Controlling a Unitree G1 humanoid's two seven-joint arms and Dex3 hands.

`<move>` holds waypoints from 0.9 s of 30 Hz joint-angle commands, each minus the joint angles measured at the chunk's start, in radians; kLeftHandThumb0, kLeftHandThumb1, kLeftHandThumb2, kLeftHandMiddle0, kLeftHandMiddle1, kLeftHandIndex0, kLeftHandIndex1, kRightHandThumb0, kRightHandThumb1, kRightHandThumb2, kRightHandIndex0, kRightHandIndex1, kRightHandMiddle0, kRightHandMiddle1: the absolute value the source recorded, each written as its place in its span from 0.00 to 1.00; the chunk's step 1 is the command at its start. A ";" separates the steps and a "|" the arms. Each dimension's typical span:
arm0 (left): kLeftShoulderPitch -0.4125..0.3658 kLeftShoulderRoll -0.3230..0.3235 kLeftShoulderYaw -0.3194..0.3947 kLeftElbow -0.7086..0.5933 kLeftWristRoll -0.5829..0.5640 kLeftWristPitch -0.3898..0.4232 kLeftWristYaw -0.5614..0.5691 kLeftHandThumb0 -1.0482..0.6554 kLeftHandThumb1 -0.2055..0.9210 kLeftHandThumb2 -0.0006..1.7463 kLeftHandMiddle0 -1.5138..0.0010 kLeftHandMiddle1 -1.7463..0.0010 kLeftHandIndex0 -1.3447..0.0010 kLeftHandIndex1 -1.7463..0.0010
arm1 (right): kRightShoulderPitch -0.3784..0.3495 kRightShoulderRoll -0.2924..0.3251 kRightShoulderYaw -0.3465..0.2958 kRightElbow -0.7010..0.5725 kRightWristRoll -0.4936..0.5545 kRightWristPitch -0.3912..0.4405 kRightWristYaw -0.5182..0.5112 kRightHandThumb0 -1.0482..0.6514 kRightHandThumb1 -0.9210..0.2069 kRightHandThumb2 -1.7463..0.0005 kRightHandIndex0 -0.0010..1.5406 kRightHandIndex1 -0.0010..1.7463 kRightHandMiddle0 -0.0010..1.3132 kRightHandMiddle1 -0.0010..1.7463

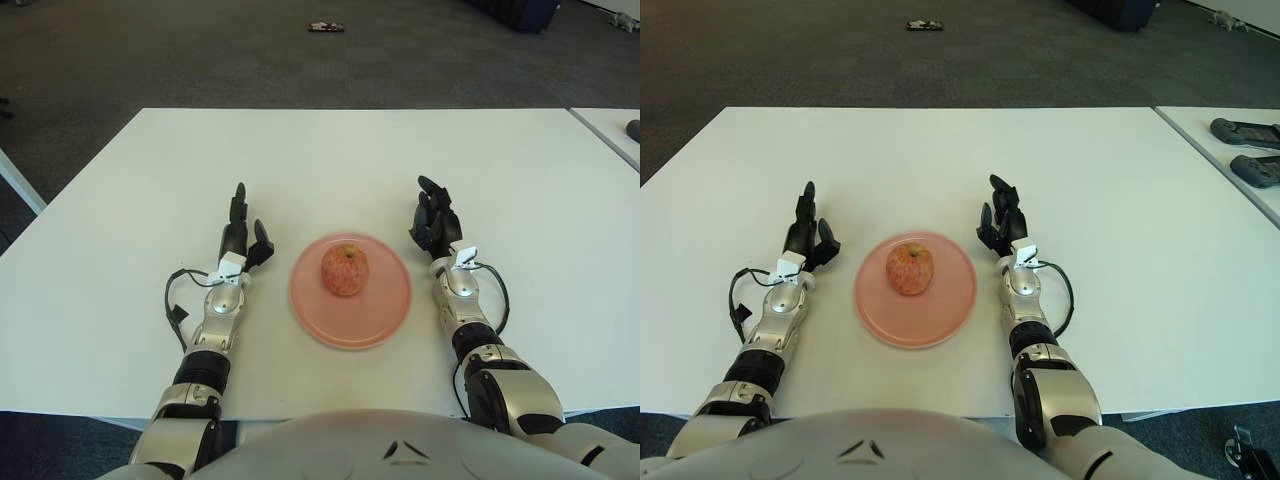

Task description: Put the apple into the plate.

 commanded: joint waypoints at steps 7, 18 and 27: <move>0.031 0.003 0.001 0.020 0.011 0.003 0.012 0.04 1.00 0.67 1.00 1.00 1.00 1.00 | 0.065 -0.003 0.003 0.010 0.004 0.015 0.015 0.29 0.00 0.48 0.11 0.01 0.00 0.27; 0.034 0.006 0.007 0.003 -0.011 0.024 -0.013 0.04 1.00 0.67 1.00 1.00 1.00 1.00 | 0.078 -0.007 0.009 -0.028 0.000 0.039 0.023 0.27 0.00 0.48 0.09 0.00 0.00 0.23; 0.042 0.008 0.009 -0.015 -0.009 0.020 -0.014 0.03 1.00 0.67 1.00 1.00 1.00 1.00 | 0.090 -0.011 0.021 -0.064 -0.007 0.066 0.020 0.26 0.00 0.48 0.09 0.00 0.00 0.21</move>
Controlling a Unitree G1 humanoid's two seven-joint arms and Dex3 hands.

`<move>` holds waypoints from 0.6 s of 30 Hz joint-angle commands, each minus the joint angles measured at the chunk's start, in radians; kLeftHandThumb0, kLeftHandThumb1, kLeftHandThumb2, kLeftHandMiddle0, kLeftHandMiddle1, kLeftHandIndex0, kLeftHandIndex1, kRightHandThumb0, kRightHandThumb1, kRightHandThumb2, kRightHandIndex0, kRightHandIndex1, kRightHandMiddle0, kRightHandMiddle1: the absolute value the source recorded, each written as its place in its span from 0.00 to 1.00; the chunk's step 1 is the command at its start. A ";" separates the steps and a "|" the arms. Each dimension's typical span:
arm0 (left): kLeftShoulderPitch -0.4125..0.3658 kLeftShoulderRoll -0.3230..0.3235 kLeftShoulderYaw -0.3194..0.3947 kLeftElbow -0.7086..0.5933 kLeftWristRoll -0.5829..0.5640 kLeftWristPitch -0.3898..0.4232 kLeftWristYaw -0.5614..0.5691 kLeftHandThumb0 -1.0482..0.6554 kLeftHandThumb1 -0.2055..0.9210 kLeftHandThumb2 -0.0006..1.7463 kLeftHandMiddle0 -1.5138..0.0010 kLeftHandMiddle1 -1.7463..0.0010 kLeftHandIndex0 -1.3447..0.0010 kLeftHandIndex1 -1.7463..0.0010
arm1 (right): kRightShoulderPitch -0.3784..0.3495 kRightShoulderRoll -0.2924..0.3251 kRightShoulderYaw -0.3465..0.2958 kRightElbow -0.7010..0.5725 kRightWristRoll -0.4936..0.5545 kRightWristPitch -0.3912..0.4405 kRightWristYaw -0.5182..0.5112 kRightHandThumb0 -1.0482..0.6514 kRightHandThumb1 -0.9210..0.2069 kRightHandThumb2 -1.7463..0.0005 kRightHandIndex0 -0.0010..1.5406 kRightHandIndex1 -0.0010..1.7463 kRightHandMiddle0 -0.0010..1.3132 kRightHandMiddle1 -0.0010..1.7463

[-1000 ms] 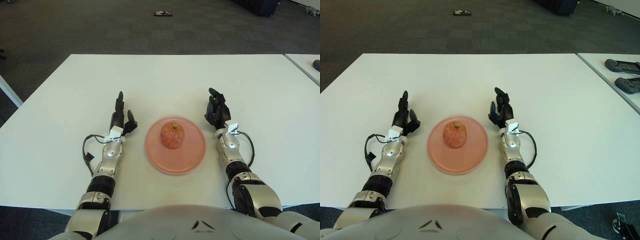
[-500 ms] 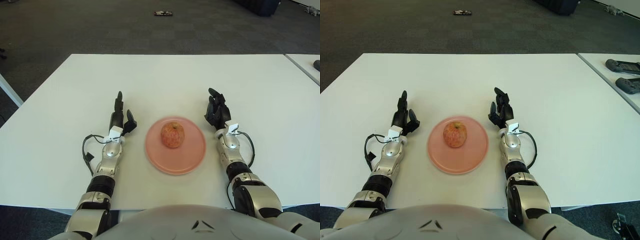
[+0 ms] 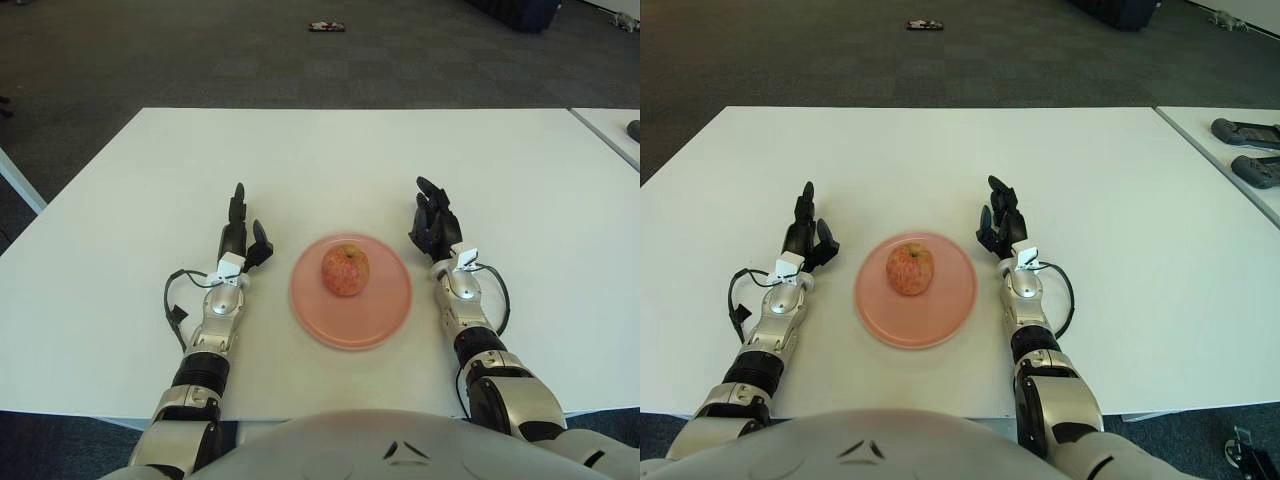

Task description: Put the apple into the plate.

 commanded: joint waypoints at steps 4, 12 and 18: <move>0.032 0.010 0.007 0.003 0.001 0.009 -0.003 0.02 1.00 0.66 1.00 1.00 1.00 1.00 | 0.054 -0.006 0.008 0.011 -0.008 0.038 -0.007 0.27 0.00 0.48 0.09 0.00 0.00 0.21; 0.038 0.014 0.010 -0.011 0.007 0.013 0.006 0.02 1.00 0.67 1.00 1.00 1.00 1.00 | 0.060 -0.004 0.011 -0.005 -0.003 0.043 -0.001 0.27 0.00 0.48 0.10 0.01 0.00 0.20; 0.042 0.017 0.015 -0.022 0.014 0.009 0.018 0.01 1.00 0.67 1.00 1.00 1.00 1.00 | 0.063 -0.004 0.016 -0.012 -0.008 0.050 -0.007 0.27 0.00 0.48 0.09 0.00 0.00 0.19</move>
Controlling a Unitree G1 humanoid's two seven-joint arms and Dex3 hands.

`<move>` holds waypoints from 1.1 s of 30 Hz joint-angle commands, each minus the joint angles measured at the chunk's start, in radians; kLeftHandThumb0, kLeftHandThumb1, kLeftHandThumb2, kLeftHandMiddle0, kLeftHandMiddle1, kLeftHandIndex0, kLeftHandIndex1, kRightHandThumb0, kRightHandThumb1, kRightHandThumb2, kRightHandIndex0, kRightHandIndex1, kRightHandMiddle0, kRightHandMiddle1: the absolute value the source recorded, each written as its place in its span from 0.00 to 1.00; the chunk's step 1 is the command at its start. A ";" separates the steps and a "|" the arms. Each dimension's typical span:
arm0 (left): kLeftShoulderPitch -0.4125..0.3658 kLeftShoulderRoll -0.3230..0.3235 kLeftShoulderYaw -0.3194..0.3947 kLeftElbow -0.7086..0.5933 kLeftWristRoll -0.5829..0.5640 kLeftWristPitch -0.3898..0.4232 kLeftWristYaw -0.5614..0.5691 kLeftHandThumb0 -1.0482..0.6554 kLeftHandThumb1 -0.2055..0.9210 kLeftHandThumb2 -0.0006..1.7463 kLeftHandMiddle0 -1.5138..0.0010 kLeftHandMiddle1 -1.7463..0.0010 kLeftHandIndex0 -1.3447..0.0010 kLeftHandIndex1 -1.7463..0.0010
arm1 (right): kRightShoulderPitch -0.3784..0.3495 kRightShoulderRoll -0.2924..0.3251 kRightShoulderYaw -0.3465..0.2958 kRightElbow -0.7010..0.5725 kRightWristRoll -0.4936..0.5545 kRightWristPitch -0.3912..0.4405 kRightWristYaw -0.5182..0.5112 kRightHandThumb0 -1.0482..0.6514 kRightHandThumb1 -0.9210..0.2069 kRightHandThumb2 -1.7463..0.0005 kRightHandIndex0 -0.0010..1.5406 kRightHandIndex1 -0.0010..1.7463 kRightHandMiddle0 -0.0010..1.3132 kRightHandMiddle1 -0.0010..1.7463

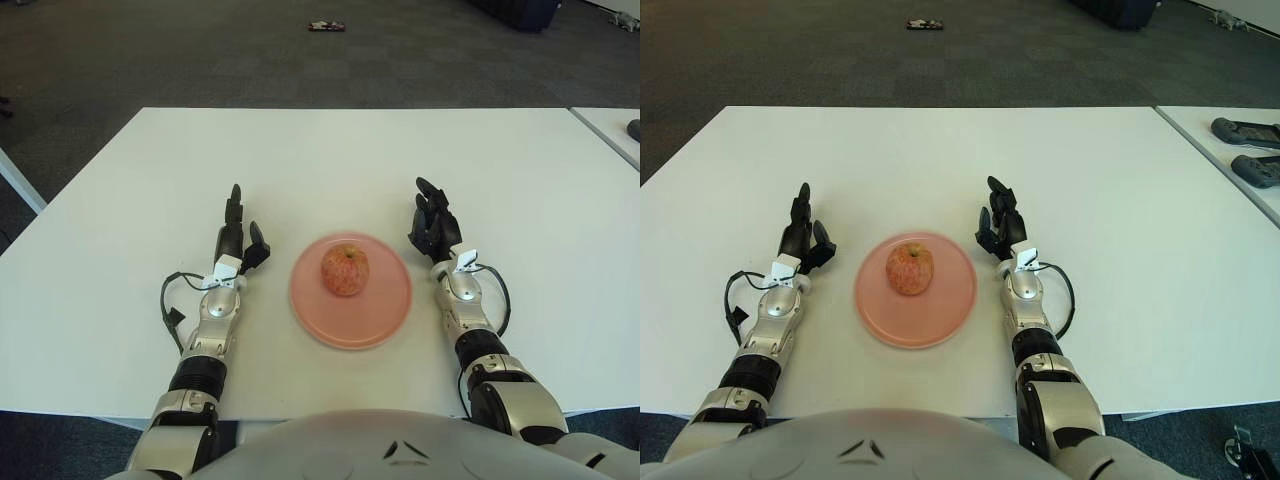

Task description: Put the apple into the plate.

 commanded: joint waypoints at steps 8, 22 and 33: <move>0.024 0.008 0.013 -0.006 0.004 0.000 0.018 0.00 1.00 0.66 1.00 1.00 1.00 1.00 | 0.044 -0.004 0.008 0.025 -0.007 0.031 -0.011 0.26 0.00 0.48 0.09 0.00 0.00 0.19; 0.026 0.002 0.022 -0.021 -0.008 -0.010 0.011 0.01 1.00 0.66 1.00 1.00 1.00 1.00 | 0.048 -0.004 0.015 0.019 -0.018 0.024 -0.025 0.25 0.00 0.48 0.08 0.00 0.00 0.17; 0.030 0.002 0.022 -0.031 -0.003 0.000 0.010 0.01 1.00 0.67 1.00 1.00 1.00 1.00 | 0.052 0.000 0.015 0.011 -0.020 0.030 -0.032 0.25 0.00 0.49 0.08 0.00 0.00 0.17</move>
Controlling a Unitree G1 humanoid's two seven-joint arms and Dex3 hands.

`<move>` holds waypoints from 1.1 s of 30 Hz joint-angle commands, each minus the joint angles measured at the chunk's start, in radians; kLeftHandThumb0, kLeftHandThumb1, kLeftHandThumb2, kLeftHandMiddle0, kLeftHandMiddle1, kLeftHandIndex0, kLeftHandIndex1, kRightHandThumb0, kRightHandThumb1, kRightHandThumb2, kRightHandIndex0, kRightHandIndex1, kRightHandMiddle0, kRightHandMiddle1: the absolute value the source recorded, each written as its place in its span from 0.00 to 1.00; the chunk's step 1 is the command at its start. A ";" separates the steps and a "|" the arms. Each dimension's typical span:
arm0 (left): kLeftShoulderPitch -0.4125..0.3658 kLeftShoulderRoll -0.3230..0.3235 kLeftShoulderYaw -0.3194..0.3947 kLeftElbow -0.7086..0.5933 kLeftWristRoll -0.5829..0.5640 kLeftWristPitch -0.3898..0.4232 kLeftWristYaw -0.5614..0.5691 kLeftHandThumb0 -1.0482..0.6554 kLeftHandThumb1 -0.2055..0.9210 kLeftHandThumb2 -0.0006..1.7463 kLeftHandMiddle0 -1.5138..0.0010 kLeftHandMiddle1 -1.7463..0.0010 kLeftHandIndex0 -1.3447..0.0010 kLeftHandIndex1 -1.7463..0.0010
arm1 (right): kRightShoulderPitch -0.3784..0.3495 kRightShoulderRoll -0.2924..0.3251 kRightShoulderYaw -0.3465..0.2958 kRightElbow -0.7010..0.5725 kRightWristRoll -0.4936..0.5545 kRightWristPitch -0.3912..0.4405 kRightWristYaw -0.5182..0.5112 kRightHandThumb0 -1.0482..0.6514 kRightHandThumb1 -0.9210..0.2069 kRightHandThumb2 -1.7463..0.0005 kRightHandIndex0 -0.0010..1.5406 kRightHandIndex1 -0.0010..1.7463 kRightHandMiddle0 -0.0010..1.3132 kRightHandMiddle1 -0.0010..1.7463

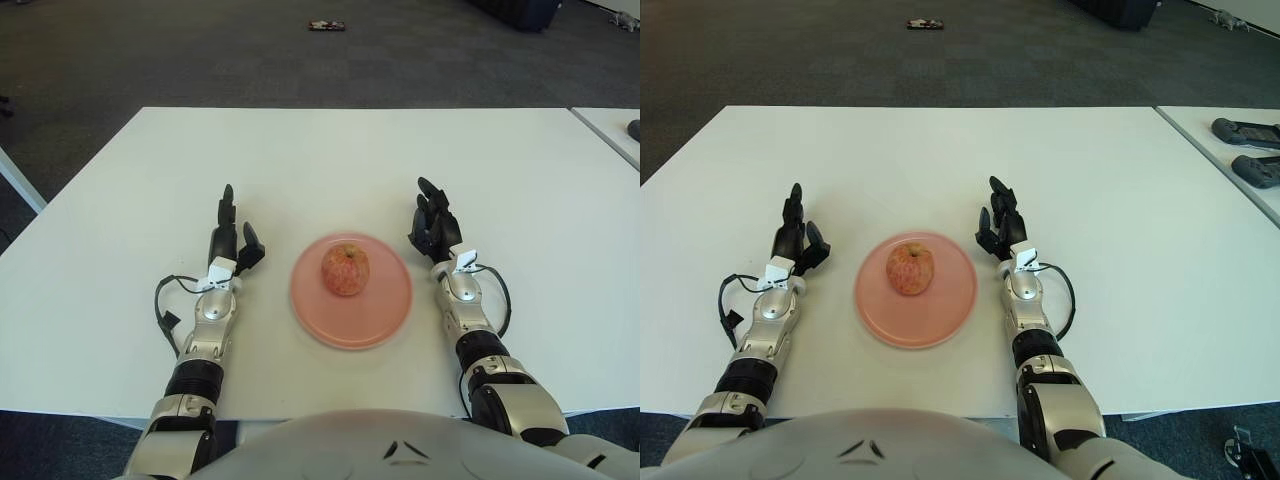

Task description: Put the apple into the plate.

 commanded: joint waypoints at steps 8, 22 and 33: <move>0.015 0.001 0.002 -0.011 -0.002 0.011 -0.004 0.02 1.00 0.68 1.00 1.00 1.00 1.00 | 0.050 0.004 0.002 0.018 -0.001 0.023 -0.009 0.26 0.00 0.48 0.08 0.00 0.00 0.17; 0.020 0.006 -0.005 -0.024 -0.002 0.029 -0.021 0.02 1.00 0.68 1.00 1.00 1.00 1.00 | 0.065 0.001 0.001 -0.011 -0.012 0.046 -0.044 0.27 0.00 0.48 0.07 0.00 0.00 0.18; 0.023 0.010 -0.008 -0.024 0.002 0.014 -0.030 0.01 1.00 0.66 1.00 1.00 1.00 1.00 | 0.114 -0.016 0.019 -0.143 0.006 0.210 0.023 0.30 0.00 0.46 0.09 0.01 0.00 0.18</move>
